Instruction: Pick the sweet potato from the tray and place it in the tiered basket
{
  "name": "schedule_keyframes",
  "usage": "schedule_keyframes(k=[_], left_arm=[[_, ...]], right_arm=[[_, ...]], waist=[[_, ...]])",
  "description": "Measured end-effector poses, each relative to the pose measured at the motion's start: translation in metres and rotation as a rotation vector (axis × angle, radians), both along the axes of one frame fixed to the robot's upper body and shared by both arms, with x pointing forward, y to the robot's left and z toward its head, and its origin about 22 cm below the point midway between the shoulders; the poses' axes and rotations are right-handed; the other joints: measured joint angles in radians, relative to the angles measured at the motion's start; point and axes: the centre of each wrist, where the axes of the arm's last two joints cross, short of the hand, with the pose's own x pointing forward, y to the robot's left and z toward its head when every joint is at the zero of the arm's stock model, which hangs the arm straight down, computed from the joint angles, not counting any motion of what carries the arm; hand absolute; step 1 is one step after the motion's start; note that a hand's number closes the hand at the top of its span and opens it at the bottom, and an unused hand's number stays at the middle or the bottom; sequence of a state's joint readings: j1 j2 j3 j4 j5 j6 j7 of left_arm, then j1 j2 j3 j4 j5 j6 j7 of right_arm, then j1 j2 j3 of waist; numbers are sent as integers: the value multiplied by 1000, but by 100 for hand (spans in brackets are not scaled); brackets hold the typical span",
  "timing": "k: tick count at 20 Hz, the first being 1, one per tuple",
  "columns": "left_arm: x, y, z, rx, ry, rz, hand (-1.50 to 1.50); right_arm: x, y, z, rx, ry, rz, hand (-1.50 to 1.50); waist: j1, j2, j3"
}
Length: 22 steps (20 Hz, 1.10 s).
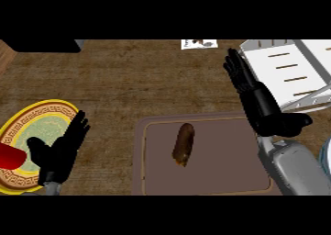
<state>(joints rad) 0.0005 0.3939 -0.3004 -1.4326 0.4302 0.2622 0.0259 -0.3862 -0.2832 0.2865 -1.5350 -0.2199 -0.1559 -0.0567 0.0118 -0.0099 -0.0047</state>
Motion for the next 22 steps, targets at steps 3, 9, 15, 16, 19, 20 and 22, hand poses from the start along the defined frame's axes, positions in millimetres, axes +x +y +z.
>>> schedule_keyframes(k=[3, 9, 15, 16, 19, 20, 22], left_arm=[[10, -6, 10, 39, -79, 8, 0], [29, -22, 38, 140, -276, 8, 0], [40, -44, 50, 169, -345, -1, 0], [40, -46, 50, 174, -348, 1, 0], [42, -53, 54, 181, -353, 2, 0], [42, -56, 53, 184, -356, 1, 0], [43, -56, 52, 186, -354, 3, 0]], right_arm=[[6, 0, 17, -4, 7, -26, 150], [14, -6, 32, 17, 52, -259, -150], [-12, 10, 18, 157, 281, -96, -150], [-20, 7, 20, 144, 281, -69, -150], [-35, 3, 44, 54, 266, -4, -150], [-38, 2, 54, -1, 264, 12, -150], [-42, -4, 71, -153, 251, 32, -150]], waist=[[-6, 4, 3], [-36, -5, 9], [-28, 4, 6], [-28, 5, 6], [-27, 4, 5], [-28, 3, 4], [-31, 1, 3]])
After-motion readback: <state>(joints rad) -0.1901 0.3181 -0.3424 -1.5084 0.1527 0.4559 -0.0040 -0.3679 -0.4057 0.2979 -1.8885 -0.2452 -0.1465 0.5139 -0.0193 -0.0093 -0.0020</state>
